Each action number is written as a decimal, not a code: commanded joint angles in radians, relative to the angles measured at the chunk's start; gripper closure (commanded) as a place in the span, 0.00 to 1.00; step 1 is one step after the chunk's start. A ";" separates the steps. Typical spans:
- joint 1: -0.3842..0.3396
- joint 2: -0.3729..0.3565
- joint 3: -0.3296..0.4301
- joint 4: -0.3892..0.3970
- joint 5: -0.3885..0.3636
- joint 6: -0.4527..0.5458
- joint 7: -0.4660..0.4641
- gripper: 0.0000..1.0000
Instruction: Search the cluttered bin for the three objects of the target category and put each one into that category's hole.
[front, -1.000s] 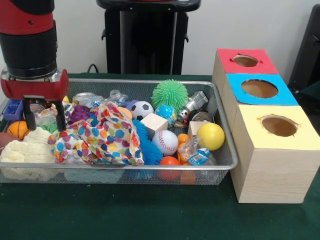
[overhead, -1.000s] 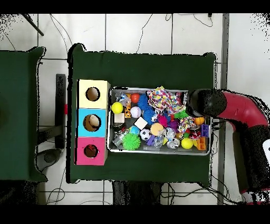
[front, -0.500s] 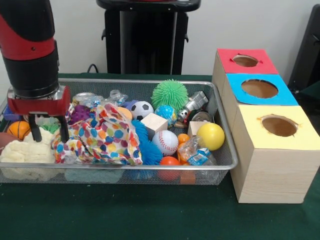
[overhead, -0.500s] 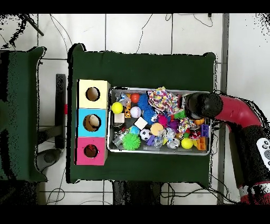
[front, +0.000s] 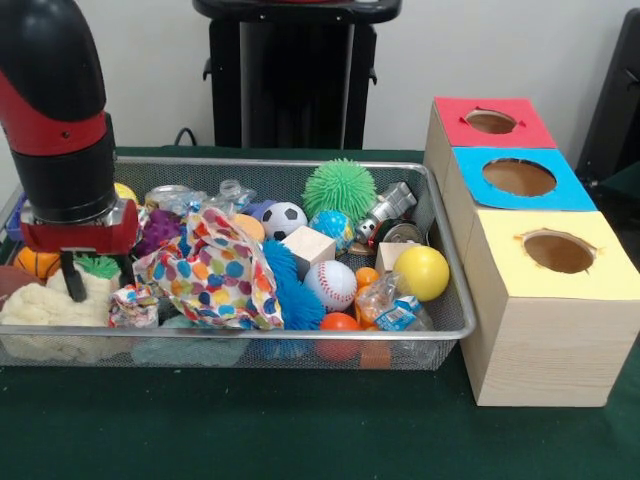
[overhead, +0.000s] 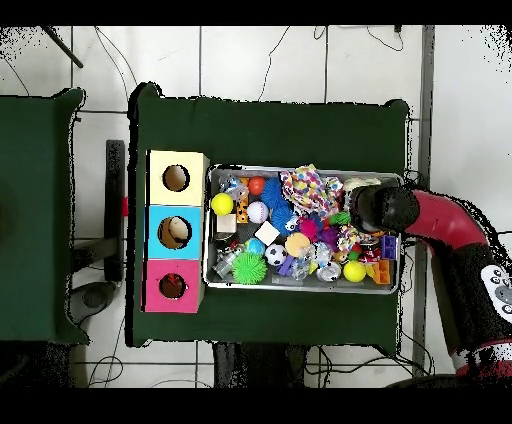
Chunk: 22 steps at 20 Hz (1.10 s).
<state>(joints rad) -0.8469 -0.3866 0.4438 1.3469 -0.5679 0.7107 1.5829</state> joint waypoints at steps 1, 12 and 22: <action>0.057 0.053 -0.015 0.175 -0.068 -0.153 0.033 0.00; 0.306 -0.052 -0.236 0.311 0.071 -0.257 0.391 0.00; 0.406 -0.081 -0.310 0.343 0.198 -0.261 0.429 0.00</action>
<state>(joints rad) -0.4763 -0.5025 0.1655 1.5281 -0.4322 0.4366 1.7677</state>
